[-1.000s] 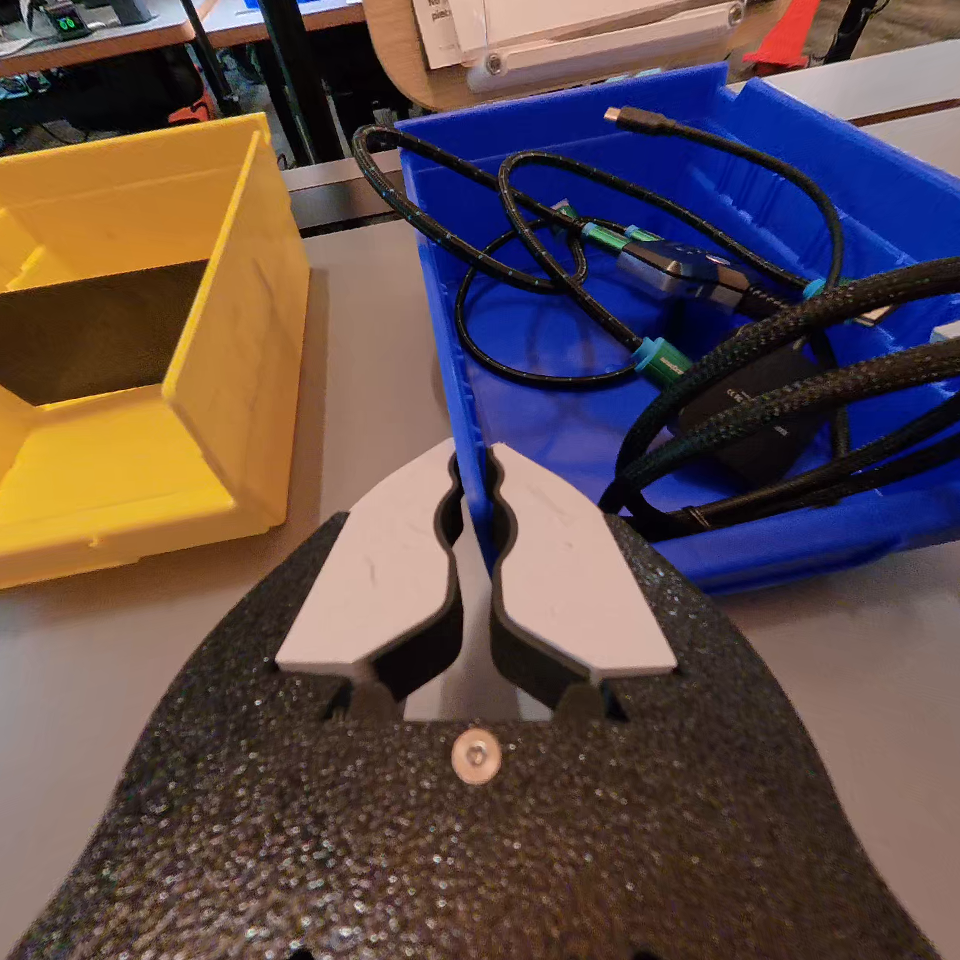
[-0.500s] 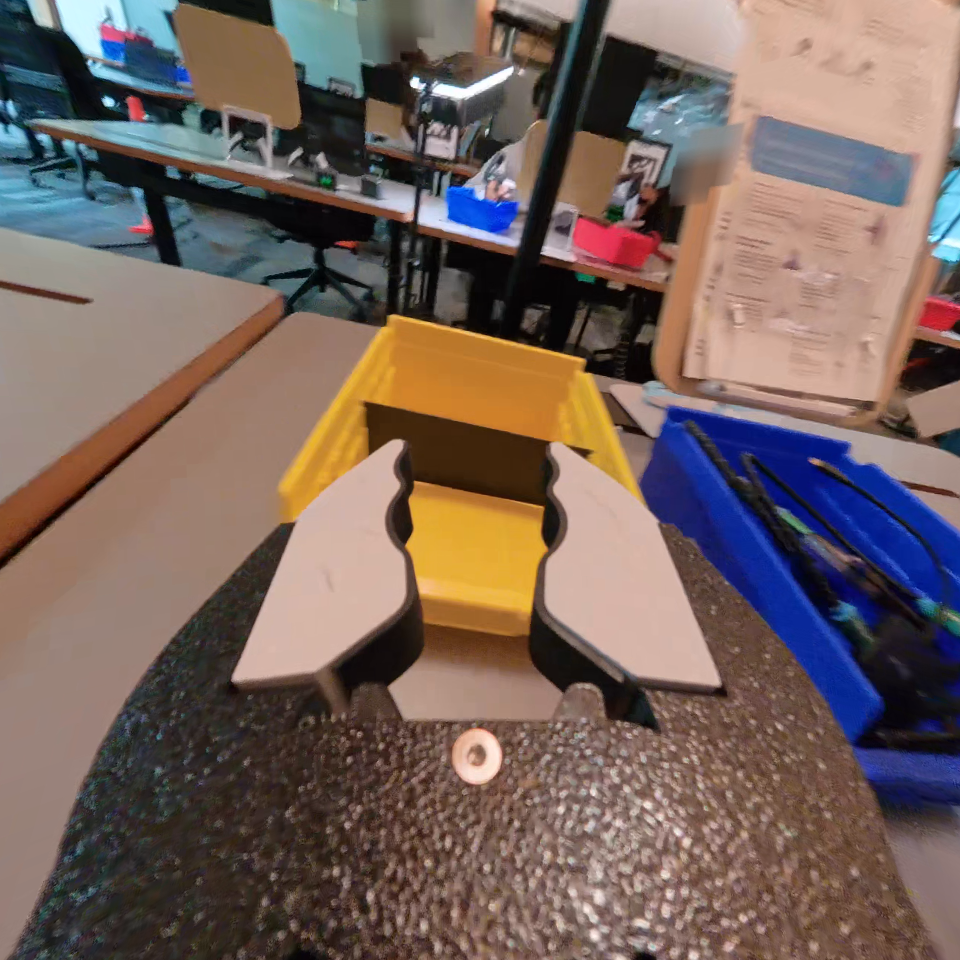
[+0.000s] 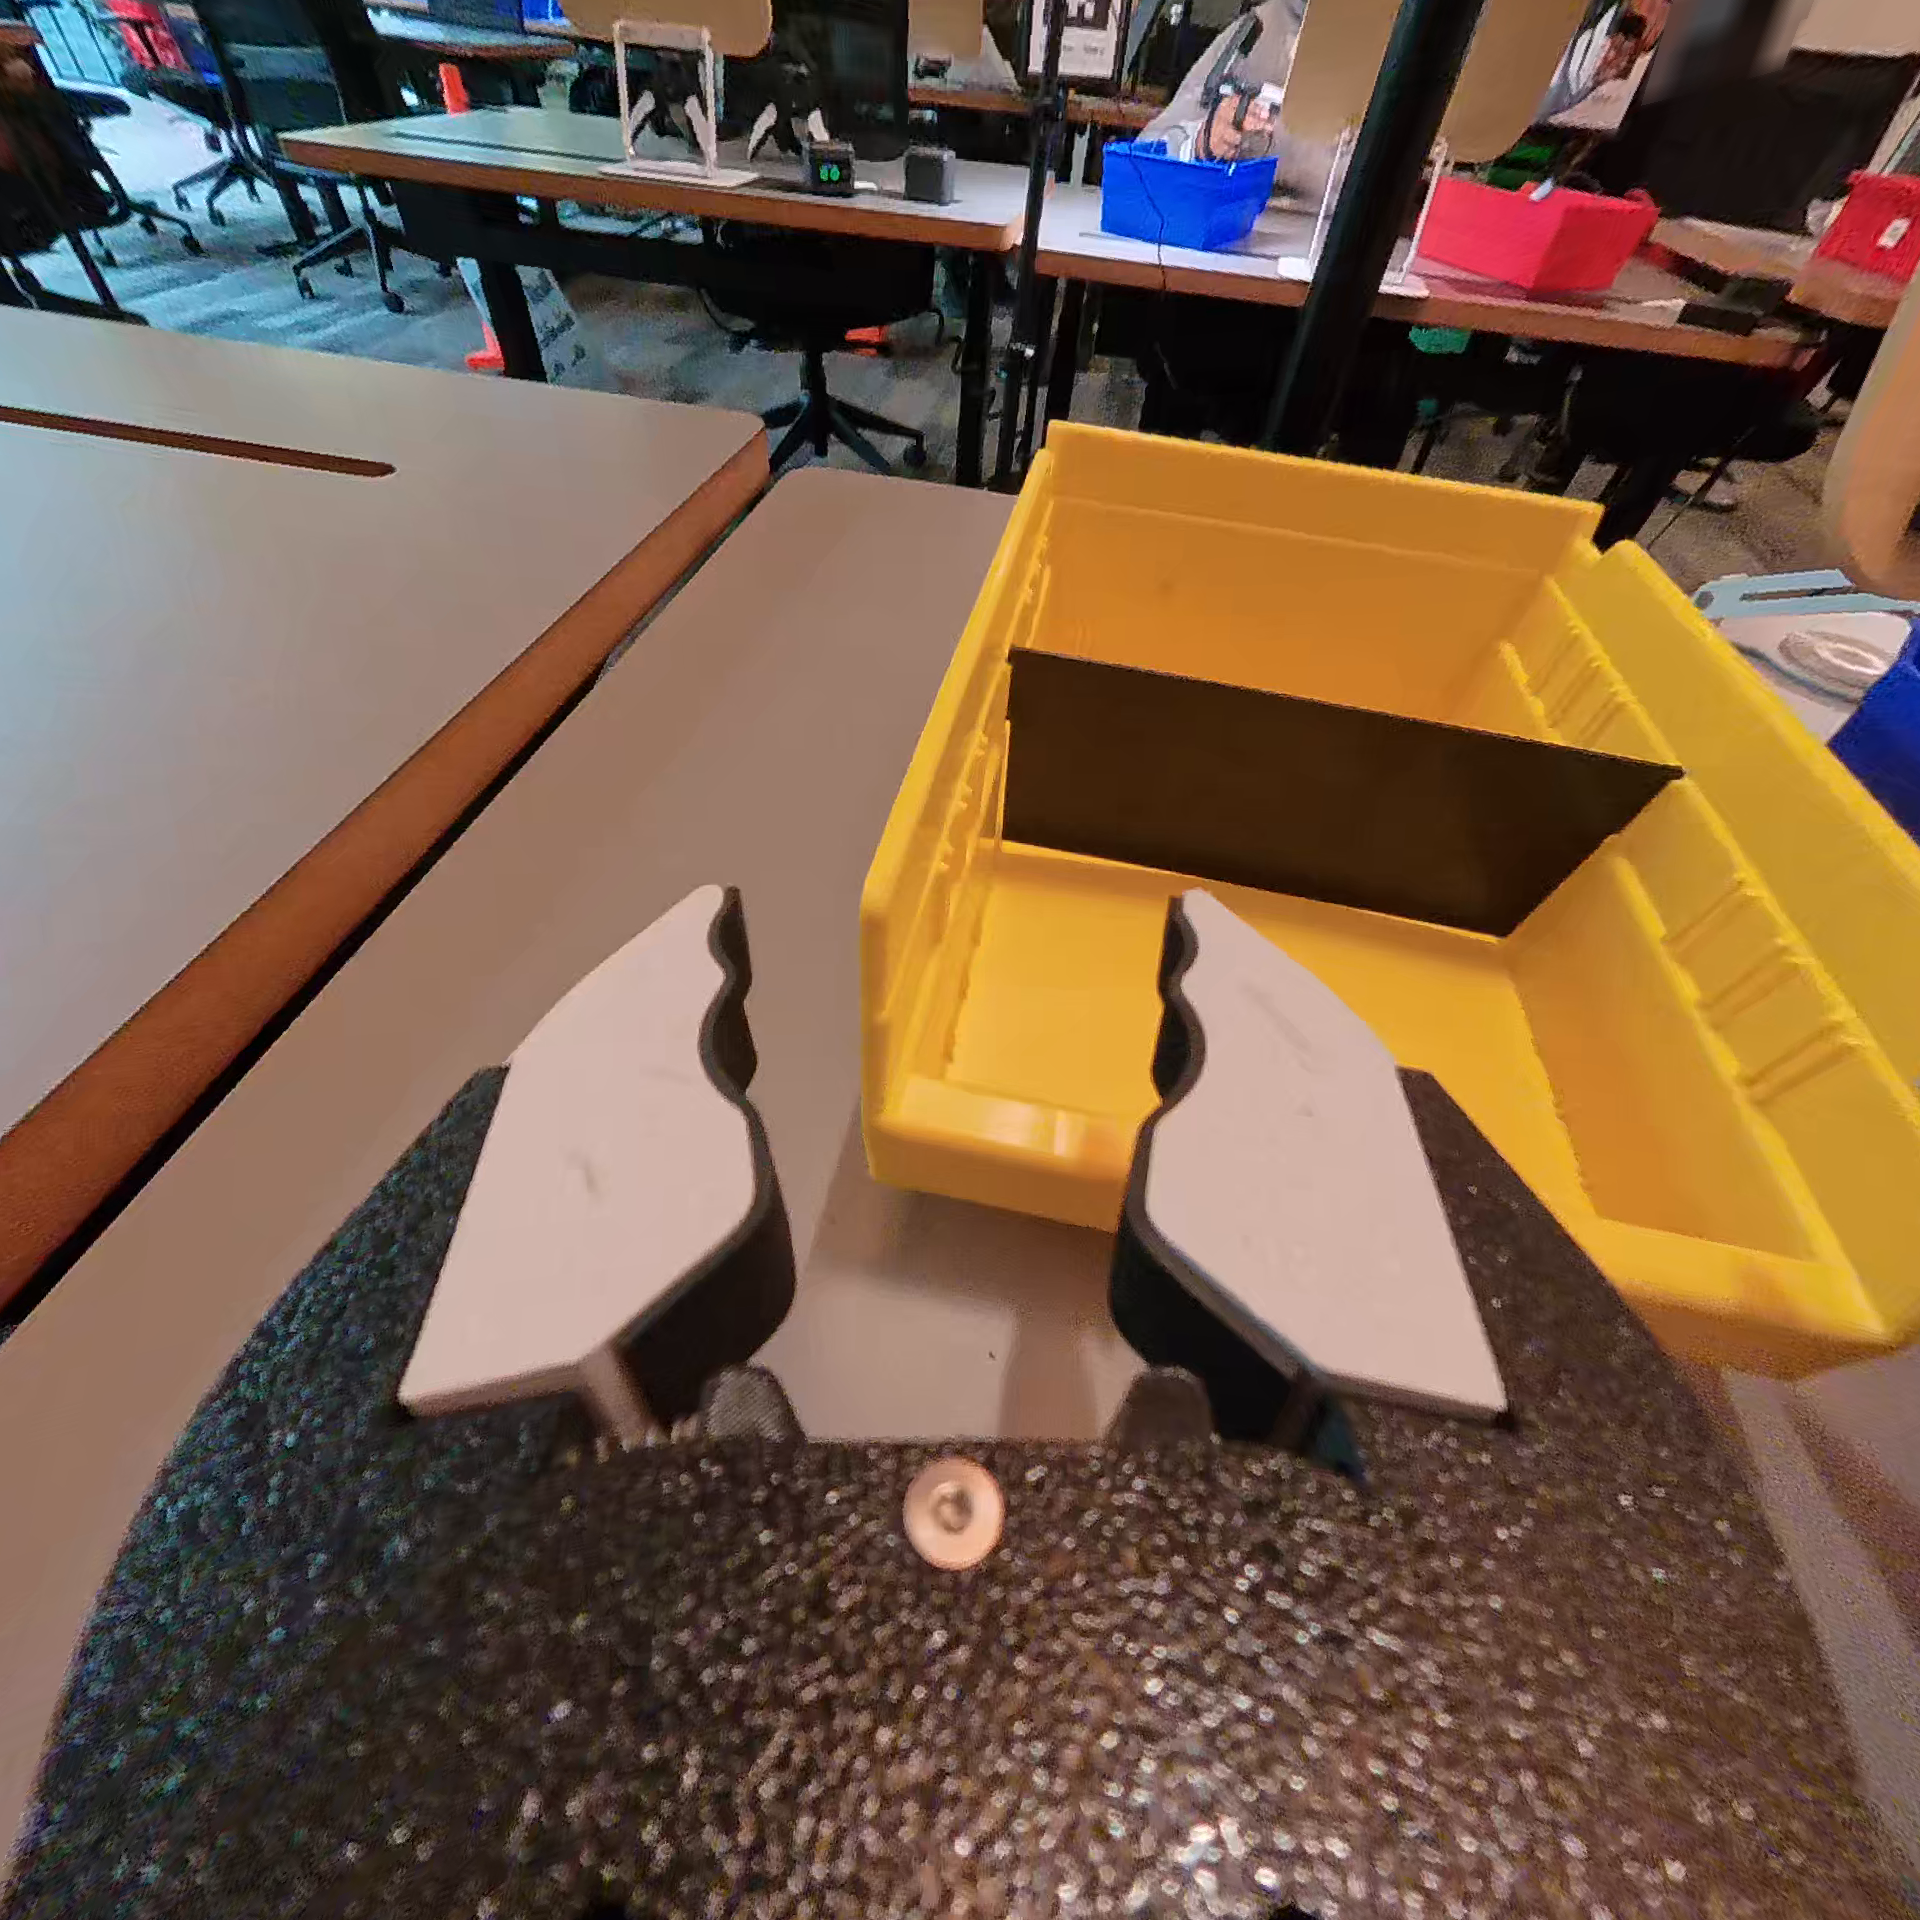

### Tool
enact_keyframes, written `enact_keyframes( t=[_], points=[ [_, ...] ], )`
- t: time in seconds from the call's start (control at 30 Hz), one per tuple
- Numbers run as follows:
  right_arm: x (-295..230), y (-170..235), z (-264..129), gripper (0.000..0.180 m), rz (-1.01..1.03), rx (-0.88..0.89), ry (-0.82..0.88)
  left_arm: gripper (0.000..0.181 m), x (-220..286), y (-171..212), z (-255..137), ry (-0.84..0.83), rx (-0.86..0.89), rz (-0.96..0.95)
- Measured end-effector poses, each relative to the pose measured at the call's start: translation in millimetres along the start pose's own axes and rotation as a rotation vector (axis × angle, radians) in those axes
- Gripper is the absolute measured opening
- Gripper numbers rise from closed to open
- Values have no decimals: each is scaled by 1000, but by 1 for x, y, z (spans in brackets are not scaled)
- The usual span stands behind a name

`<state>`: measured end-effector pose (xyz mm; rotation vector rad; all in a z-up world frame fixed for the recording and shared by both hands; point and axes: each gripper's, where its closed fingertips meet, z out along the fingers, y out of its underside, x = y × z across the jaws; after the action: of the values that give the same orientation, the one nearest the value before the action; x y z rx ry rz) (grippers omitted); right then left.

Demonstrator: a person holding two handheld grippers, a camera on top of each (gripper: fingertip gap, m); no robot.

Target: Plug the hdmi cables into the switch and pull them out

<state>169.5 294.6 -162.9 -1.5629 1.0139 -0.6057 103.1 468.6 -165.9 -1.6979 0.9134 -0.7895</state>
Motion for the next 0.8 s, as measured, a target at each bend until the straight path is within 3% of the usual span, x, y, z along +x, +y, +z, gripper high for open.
enact_keyframes(
  t=[0.13,0.23,0.27,0.33,0.43,0.63,0.8],
  points=[
    [16,22,24,51,53,-48,37,71,-4,8,13,16,-8,-6],
    [15,27,41,75,135,-80,-25,57,-5,18,25,17,-51,-21],
    [7,26,45,67,136,-83,-81,44,-4,22,29,22,-60,-34],
    [-1,22,48,35,144,-77,-123,8,-7,25,33,-12,-54,-47],
    [16,18,50,4,125,-29,-7,4,-6,24,28,-61,-25,-32],
    [11,2,42,2,173,-9,-123,2,-2,4,-21,-186,95,-33],
    [13,-80,2,4,129,156,-176,2,21,-69,-75,-246,265,4]
  ],
)
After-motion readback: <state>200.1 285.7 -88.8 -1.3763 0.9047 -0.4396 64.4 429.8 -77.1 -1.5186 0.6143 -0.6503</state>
